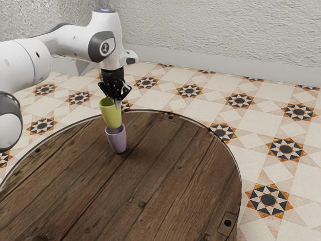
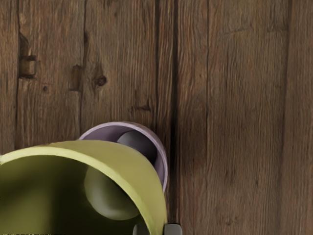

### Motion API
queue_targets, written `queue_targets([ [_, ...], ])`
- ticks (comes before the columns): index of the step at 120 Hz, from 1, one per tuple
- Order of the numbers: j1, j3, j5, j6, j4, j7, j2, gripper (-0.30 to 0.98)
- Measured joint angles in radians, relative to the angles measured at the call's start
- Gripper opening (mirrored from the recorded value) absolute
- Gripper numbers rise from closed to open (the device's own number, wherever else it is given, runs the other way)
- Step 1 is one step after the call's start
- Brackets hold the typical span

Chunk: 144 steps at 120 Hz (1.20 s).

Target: Place the right cup onto the left cup

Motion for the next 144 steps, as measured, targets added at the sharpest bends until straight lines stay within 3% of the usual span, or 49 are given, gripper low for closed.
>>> queue_targets([
  [103, 0.015, 0.003, -0.003, 0.013, 0.000, 0.017, 0.069, -0.10],
  [126, 0.015, -0.003, -0.012, 0.033, -0.006, 0.020, 0.061, 0.31],
  [144, 0.001, -0.002, -0.022, 0.036, -0.045, 0.022, -0.029, 0.50],
])
